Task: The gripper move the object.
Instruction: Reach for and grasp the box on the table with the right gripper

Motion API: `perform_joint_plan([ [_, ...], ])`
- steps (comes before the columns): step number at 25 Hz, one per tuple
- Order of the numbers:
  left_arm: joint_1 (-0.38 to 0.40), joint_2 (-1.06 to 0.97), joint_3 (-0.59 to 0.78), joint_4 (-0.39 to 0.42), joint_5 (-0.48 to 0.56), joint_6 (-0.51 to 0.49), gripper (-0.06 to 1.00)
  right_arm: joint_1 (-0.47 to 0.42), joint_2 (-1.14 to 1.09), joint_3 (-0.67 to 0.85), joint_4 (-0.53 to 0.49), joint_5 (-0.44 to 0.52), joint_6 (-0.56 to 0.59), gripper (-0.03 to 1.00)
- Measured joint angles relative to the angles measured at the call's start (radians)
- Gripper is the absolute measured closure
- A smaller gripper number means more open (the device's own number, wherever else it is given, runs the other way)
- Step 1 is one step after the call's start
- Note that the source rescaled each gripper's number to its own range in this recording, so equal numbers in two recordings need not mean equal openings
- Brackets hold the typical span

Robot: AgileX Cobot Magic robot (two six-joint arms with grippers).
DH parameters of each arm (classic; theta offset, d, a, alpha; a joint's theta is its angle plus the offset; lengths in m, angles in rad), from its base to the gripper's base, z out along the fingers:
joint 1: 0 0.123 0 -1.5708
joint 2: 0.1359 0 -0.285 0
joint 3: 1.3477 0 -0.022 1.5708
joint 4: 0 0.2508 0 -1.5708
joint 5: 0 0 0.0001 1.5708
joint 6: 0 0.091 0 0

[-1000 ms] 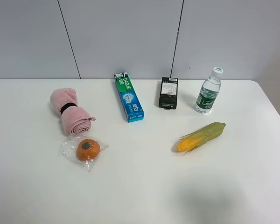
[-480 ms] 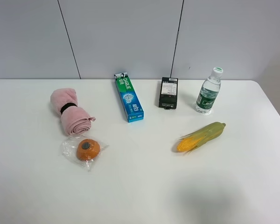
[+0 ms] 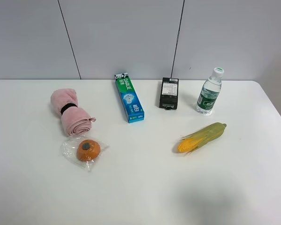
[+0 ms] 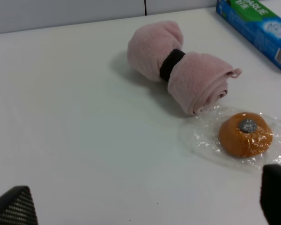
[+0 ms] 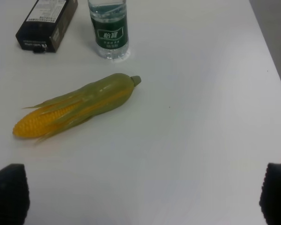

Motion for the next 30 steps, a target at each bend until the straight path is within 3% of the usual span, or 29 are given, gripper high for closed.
perform_joint_plan([
  [20,0.000,0.000,0.000,0.000,0.000,0.000,-0.06,0.000,0.009,0.000,0.017,0.000,0.001,-0.03],
  [24,0.000,0.000,0.000,0.000,0.000,0.000,-0.06,0.000,0.125,-0.027,0.072,0.001,0.011,0.03],
  [30,0.000,0.000,0.000,0.000,0.000,0.000,-0.06,0.000,0.381,-0.229,0.078,-0.002,0.063,0.08],
])
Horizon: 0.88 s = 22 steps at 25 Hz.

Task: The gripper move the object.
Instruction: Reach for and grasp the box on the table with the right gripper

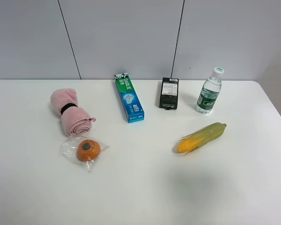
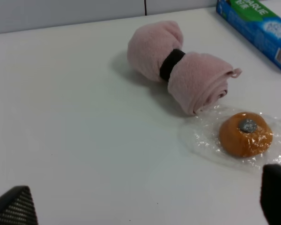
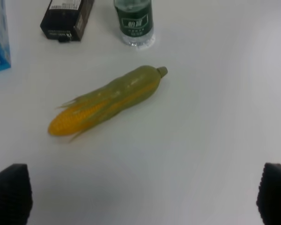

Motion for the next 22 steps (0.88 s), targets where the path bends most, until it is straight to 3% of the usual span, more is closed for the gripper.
perform_joint_plan([
  [5,0.000,0.000,0.000,0.000,0.000,0.000,-0.06,0.000,0.215,-0.180,-0.036,0.000,0.120,0.08],
  [13,0.000,0.000,0.000,0.000,0.000,0.000,-0.06,0.008,0.487,-0.352,-0.044,0.005,0.181,0.08],
  [22,0.000,0.000,0.000,0.000,0.000,0.000,-0.06,0.192,0.741,-0.510,-0.160,0.000,0.323,0.08],
])
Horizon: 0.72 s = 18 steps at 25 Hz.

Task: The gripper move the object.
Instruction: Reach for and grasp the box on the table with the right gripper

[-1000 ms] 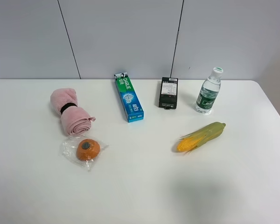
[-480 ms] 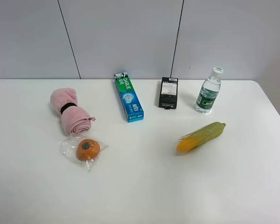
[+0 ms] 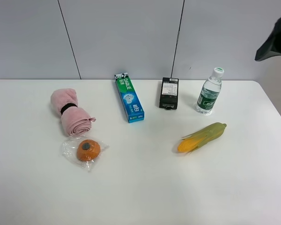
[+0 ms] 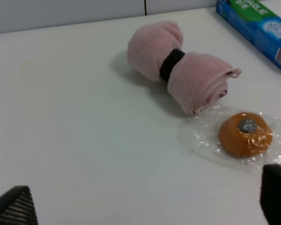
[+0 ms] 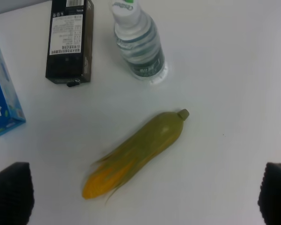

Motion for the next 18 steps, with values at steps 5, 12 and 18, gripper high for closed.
perform_joint_plan([
  [5,0.000,0.000,0.000,0.000,0.000,0.000,-0.06,0.076,0.135,-0.108,-0.052,-0.005,0.053,0.08],
  [12,0.000,0.000,0.000,0.000,0.000,0.000,-0.06,0.197,0.336,-0.277,-0.123,0.017,0.158,0.08],
  [18,0.000,0.000,0.000,0.000,0.000,0.000,-0.06,0.289,0.519,-0.427,-0.155,0.044,0.222,0.08],
])
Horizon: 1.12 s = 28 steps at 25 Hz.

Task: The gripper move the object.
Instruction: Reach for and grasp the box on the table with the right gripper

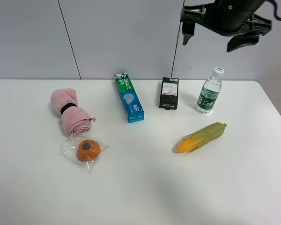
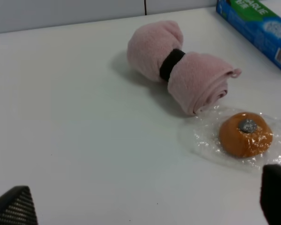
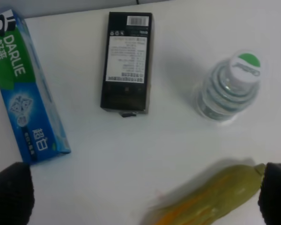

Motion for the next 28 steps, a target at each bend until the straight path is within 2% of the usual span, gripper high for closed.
perform_joint_plan([
  [5,0.000,0.000,0.000,0.000,0.000,0.000,-0.06,0.037,0.137,-0.079,-0.009,0.008,0.045,0.13],
  [12,0.000,0.000,0.000,0.000,0.000,0.000,-0.06,0.037,0.257,-0.081,-0.023,-0.002,0.097,0.14],
  [16,0.000,0.000,0.000,0.000,0.000,0.000,-0.06,0.037,0.279,-0.081,-0.045,-0.073,0.158,0.14],
  [22,0.000,0.000,0.000,0.000,0.000,0.001,-0.06,0.037,0.282,-0.081,-0.162,-0.154,0.286,0.14],
  [28,0.000,0.000,0.000,0.000,0.000,0.001,-0.06,0.008,0.292,-0.083,-0.179,-0.209,0.320,0.14],
])
